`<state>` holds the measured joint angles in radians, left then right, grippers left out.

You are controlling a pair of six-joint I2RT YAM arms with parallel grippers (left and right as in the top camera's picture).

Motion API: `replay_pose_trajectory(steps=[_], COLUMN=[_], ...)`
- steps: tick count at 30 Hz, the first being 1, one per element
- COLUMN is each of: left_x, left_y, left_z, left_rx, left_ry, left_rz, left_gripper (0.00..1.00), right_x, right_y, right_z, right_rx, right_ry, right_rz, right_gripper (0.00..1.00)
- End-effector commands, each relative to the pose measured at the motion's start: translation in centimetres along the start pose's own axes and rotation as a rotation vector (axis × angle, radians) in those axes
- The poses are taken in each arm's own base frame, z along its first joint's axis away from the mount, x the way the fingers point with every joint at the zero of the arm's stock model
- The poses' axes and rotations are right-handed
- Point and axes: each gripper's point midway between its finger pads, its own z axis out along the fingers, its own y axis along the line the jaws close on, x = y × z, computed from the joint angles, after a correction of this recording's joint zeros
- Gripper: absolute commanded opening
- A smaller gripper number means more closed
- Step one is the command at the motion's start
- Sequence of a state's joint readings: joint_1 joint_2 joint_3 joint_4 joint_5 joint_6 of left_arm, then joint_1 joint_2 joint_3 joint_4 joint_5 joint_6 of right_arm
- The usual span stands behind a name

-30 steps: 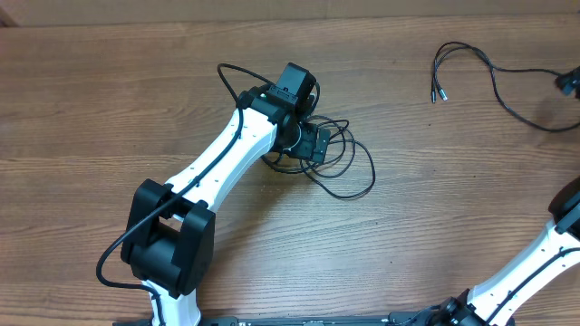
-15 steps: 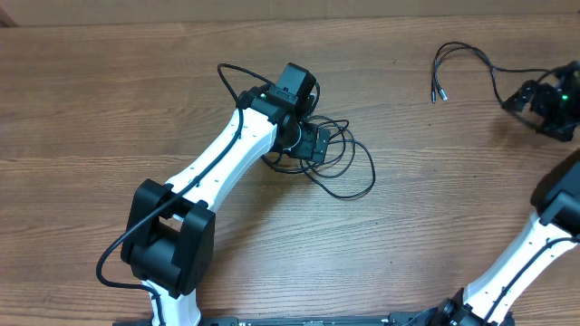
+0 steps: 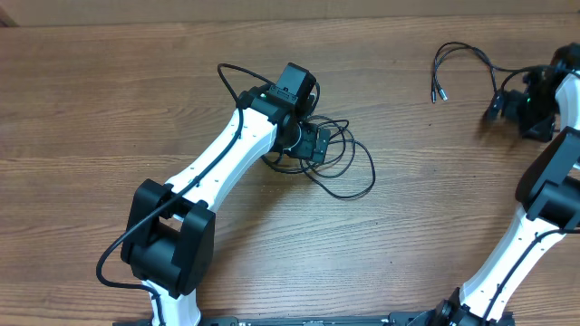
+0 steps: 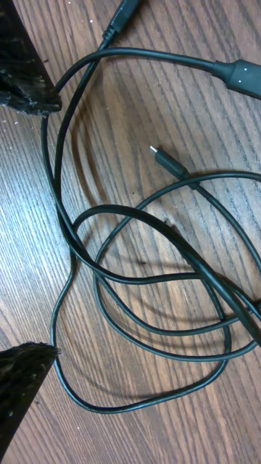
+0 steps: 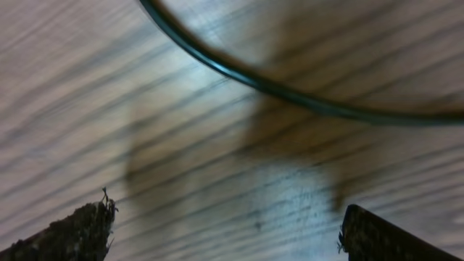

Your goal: Untangle cables

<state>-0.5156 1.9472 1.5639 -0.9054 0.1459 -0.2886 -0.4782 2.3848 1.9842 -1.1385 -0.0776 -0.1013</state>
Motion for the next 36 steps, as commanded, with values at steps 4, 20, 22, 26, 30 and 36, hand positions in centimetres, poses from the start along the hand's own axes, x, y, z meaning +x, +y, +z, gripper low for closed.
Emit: replay_pose_trajectory(steps=[4, 20, 22, 26, 30, 36], left_x=[0.0, -0.1, -0.1, -0.1, 0.0, -0.1], left_y=[-0.1, -0.1, -0.1, -0.1, -0.1, -0.1], left_z=[0.0, 0.0, 0.0, 0.0, 0.0, 0.0], left_rx=[0.007, 0.008, 0.008, 0.008, 0.007, 0.008], left_ry=[0.001, 0.001, 0.001, 0.001, 0.001, 0.001], left_rz=[-0.012, -0.012, -0.012, -0.012, -0.013, -0.012], left_gripper=[1.0, 1.0, 1.0, 1.0, 1.0, 1.0], right_x=[1.2, -0.8, -1.0, -1.9, -3.2, -4.3], right_y=[-0.9, -2.2, -2.3, -2.9, -3.2, -3.4], right_z=[2.4, 7.0, 7.6, 8.4, 9.1, 11.4], right_rx=[0.018, 0.067, 0.068, 0.09, 0.094, 0.087], right_ry=[0.019, -0.161, -0.193, -0.27, -0.336, -0.391], right_rz=[0.036, 0.024, 0.022, 0.018, 0.017, 0.014], right_gripper=[1.0, 1.0, 1.0, 1.0, 1.0, 1.0])
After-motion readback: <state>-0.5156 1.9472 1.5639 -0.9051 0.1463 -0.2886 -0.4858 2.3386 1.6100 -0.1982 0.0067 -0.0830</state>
